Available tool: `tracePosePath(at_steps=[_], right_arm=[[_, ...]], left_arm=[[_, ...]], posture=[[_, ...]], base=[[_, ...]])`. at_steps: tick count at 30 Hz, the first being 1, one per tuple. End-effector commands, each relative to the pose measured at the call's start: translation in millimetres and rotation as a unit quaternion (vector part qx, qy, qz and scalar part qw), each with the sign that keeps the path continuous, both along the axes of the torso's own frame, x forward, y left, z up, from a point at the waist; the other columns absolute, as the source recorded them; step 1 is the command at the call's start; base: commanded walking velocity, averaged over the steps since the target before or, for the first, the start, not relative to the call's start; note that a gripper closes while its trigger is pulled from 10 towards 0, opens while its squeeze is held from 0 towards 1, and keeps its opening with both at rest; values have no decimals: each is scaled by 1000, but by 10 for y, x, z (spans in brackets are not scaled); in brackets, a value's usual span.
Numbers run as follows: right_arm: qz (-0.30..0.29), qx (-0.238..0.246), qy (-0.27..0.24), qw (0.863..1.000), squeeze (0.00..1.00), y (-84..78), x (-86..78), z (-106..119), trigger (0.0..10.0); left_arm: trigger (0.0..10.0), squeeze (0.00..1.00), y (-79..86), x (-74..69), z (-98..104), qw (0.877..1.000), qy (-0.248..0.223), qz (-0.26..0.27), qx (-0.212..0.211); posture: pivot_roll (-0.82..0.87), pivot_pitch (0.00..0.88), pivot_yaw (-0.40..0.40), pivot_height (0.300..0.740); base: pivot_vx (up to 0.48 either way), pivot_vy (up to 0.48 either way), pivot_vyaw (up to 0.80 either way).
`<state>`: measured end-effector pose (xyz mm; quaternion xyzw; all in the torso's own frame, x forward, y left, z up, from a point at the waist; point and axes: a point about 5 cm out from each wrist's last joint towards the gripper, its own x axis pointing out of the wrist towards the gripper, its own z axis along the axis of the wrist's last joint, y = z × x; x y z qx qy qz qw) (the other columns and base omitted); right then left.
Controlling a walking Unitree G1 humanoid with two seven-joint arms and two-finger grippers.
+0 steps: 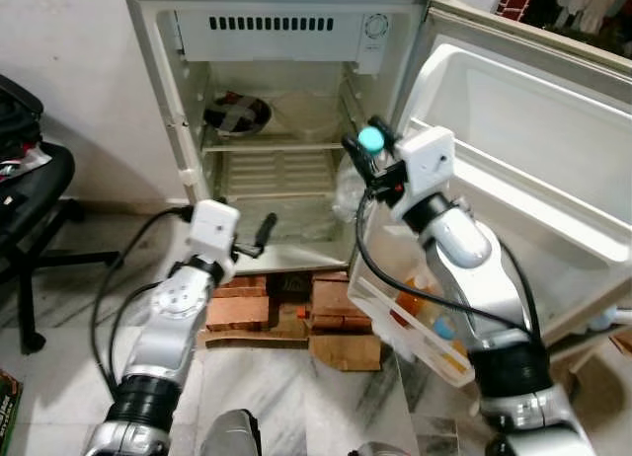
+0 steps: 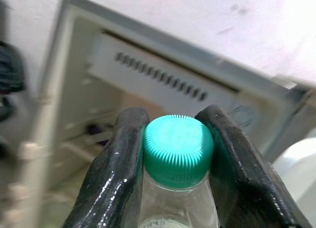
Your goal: Restocking fridge
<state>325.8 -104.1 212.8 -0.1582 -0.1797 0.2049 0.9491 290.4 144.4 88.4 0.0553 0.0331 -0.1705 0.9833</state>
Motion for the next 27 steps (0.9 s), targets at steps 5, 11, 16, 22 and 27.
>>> tracePosePath(at_steps=[5, 11, 16, 22, 27], right_arm=[[-18, -26, -41, 999, 0, -11, 9, 83, 10000], [-56, -15, 63, 996, 0, 1, 43, -222, 10000], [-87, 35, 132, 987, 0, -25, 4, -413, 10000], [-132, 84, 191, 969, 0, -112, -77, -642, 10000], [-145, 100, 208, 962, 0, -108, -107, -671, 10000]], left_arm=[[10000, 0, 116, -85, -1, 1000, 4, 15, 6], [10000, 0, 260, -92, 0, 998, 4, 57, 17], [10000, 0, 369, -91, 11, 996, 9, 82, 18], [10000, 0, 379, -94, 17, 996, 6, 87, 20], [10000, 0, 375, -92, 16, 996, 8, 90, 20]], posture=[[4, 105, -11, 740], [12, 114, -7, 740], [4, 119, -3, 740], [8, 119, -7, 740], [5, 117, -7, 740]], base=[[0, 0, 0], [0, 0, 0], [0, 0, 0], [0, 0, 0], [0, 0, 0]])
